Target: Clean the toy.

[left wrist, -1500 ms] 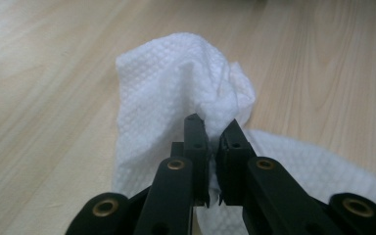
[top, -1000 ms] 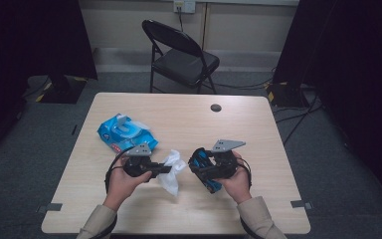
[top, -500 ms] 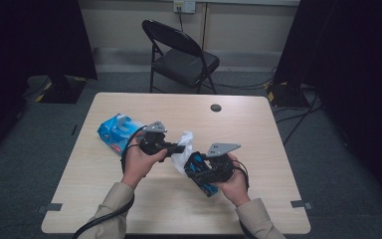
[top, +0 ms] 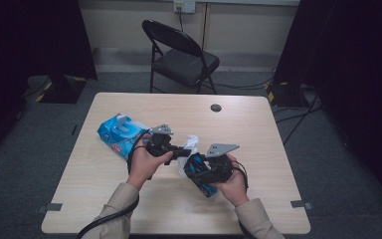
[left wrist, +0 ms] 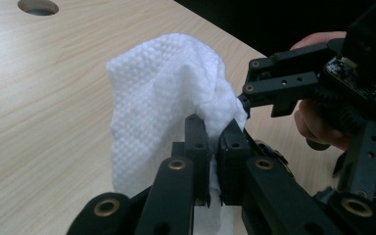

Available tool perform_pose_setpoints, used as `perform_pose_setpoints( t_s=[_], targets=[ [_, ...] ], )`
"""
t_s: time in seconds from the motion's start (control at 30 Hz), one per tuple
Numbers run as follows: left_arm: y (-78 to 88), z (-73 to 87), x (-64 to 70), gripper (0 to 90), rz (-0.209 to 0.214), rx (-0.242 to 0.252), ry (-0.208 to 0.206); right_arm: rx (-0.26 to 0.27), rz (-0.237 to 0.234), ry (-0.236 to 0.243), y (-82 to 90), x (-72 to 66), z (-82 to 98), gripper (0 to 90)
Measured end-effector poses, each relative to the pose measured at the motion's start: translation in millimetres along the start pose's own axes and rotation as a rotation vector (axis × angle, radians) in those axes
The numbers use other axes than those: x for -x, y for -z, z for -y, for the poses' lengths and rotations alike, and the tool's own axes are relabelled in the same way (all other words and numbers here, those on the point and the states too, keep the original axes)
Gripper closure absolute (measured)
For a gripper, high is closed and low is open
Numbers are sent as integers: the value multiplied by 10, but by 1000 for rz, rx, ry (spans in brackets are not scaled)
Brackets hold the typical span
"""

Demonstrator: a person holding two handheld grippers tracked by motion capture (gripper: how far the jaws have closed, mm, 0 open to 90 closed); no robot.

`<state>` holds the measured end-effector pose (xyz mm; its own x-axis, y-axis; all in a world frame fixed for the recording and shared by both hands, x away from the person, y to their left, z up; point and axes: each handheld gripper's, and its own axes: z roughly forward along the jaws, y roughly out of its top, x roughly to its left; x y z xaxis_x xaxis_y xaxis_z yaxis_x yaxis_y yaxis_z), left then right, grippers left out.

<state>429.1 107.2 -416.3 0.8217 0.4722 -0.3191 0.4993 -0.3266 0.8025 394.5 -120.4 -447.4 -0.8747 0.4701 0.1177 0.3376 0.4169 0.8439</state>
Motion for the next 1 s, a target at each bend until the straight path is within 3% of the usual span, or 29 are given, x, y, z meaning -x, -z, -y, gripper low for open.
perform_pose_setpoints(
  t_s=[0.27, 1.0],
  targets=[
    [46, 80, -9, 856, 20, 3, 7, 3, 18, -16, 10, 39, 19, 257],
    [114, 235, 56, 857, 71, -65, -23, 6, 67, -55, 62, 166, 62, 258]
  ],
)
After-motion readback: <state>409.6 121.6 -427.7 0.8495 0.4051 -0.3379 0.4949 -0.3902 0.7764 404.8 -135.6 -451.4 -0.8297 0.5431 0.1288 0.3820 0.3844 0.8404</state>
